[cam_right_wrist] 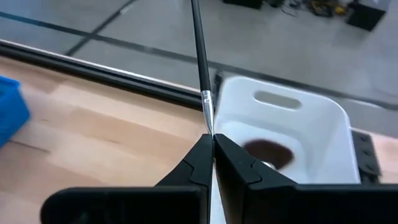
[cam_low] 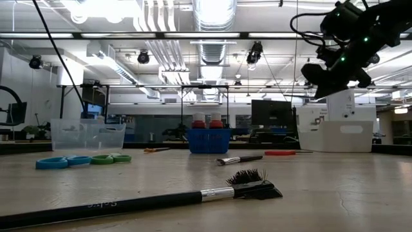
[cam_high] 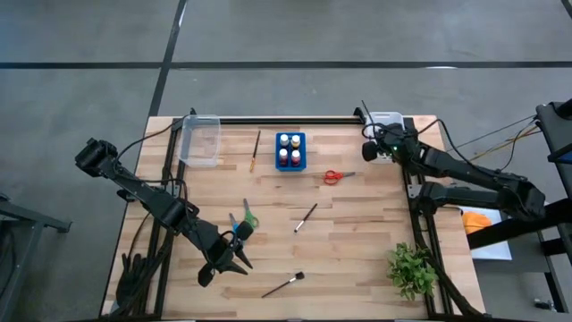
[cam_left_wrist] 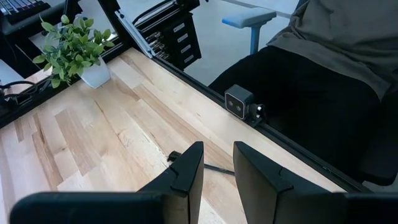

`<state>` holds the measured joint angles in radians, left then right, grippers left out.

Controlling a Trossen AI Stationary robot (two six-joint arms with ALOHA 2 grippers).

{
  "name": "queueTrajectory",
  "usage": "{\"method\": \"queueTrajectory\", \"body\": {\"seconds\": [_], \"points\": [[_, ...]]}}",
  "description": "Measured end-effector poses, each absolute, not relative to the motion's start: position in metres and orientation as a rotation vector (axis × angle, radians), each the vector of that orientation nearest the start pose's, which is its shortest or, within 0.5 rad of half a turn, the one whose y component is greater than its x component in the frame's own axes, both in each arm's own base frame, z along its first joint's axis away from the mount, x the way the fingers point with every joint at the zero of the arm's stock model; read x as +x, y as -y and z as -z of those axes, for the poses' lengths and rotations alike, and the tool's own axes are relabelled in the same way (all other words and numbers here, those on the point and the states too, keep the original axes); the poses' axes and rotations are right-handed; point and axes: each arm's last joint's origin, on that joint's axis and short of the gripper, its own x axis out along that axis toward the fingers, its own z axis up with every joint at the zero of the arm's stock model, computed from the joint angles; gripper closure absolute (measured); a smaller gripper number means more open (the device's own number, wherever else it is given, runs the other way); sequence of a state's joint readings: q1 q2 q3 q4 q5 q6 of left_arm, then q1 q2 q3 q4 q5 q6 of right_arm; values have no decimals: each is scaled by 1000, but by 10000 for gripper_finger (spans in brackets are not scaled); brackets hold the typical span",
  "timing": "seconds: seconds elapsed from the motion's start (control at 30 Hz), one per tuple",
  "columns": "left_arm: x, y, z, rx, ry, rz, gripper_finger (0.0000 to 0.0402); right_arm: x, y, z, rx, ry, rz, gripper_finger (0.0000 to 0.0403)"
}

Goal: Pick & Place Paint Supplies
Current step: Put the black eyeshadow brush into the white bin

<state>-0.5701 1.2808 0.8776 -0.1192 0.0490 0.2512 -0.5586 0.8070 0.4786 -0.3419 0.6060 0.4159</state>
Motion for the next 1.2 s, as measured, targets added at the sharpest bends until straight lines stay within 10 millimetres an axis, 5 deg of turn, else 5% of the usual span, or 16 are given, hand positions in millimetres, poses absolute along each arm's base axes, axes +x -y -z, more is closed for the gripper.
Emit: {"method": "queueTrajectory", "body": {"seconds": [0.4, 1.2], "points": [[232, 151, -267, 361, -448, 664, 307, 108, 101, -202, 348, -640, 1414, 392], [232, 151, -267, 360, -446, 664, 307, 113, 104, -161, 309, -880, 1414, 392]]}}
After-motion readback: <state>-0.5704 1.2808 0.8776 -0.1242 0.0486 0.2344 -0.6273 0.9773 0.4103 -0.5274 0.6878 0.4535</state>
